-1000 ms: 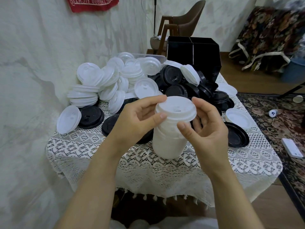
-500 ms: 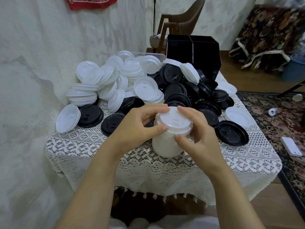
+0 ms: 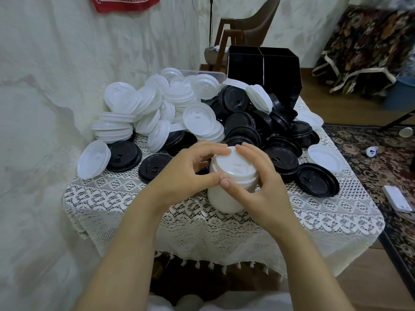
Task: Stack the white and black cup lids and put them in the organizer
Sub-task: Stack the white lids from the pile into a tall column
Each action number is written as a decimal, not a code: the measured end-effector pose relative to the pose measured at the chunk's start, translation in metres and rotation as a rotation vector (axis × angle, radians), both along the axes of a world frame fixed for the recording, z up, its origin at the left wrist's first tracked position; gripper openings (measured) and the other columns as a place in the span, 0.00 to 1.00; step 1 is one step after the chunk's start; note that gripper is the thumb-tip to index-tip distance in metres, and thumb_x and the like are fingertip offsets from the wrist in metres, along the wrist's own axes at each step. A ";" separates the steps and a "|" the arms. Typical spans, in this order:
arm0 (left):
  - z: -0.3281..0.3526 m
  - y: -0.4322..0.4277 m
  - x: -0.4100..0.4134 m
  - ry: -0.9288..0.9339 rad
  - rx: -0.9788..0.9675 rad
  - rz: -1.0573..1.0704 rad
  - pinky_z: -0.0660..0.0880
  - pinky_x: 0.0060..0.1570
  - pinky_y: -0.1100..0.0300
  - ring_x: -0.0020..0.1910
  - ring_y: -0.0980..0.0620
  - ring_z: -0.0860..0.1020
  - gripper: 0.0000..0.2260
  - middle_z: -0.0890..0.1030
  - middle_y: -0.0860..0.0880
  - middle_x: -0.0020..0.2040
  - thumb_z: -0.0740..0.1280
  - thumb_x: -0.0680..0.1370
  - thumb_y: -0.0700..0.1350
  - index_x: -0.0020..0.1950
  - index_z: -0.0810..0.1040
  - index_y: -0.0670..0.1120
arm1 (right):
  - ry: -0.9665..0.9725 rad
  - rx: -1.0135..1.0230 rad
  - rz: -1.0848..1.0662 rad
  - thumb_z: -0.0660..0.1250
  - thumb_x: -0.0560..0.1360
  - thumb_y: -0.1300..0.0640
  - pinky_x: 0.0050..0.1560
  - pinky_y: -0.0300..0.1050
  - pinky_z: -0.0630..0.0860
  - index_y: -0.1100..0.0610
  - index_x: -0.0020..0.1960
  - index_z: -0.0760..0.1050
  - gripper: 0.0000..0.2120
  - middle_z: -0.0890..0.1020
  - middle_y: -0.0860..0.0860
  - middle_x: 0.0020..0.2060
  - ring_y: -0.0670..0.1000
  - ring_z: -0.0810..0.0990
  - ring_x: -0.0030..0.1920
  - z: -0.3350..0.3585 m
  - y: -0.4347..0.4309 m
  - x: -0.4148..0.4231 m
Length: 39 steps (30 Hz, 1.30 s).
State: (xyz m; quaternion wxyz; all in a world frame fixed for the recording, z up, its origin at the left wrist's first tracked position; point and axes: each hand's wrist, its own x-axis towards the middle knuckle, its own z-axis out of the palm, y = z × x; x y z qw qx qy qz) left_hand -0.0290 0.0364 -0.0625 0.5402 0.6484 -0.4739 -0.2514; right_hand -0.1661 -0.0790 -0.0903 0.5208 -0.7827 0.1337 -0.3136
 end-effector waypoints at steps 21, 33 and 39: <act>-0.013 0.003 0.040 -0.386 0.084 1.029 0.67 0.60 0.56 0.60 0.48 0.73 0.16 0.75 0.44 0.61 0.66 0.76 0.42 0.64 0.75 0.43 | -0.007 0.016 -0.057 0.74 0.63 0.51 0.62 0.28 0.66 0.41 0.59 0.72 0.26 0.70 0.36 0.63 0.32 0.68 0.63 -0.005 0.004 0.004; -0.022 -0.009 0.079 -0.447 0.591 0.940 0.56 0.67 0.47 0.66 0.39 0.68 0.27 0.75 0.39 0.63 0.58 0.79 0.62 0.67 0.67 0.43 | -0.006 0.010 -0.066 0.73 0.63 0.45 0.59 0.25 0.65 0.42 0.60 0.72 0.26 0.69 0.34 0.62 0.33 0.68 0.63 -0.005 0.006 0.004; -0.023 -0.011 0.082 -0.400 0.571 0.947 0.54 0.68 0.48 0.65 0.41 0.70 0.27 0.76 0.42 0.61 0.61 0.77 0.63 0.64 0.66 0.44 | 0.013 0.020 -0.070 0.70 0.61 0.39 0.59 0.25 0.65 0.38 0.58 0.71 0.26 0.68 0.32 0.62 0.32 0.67 0.64 -0.003 0.006 0.004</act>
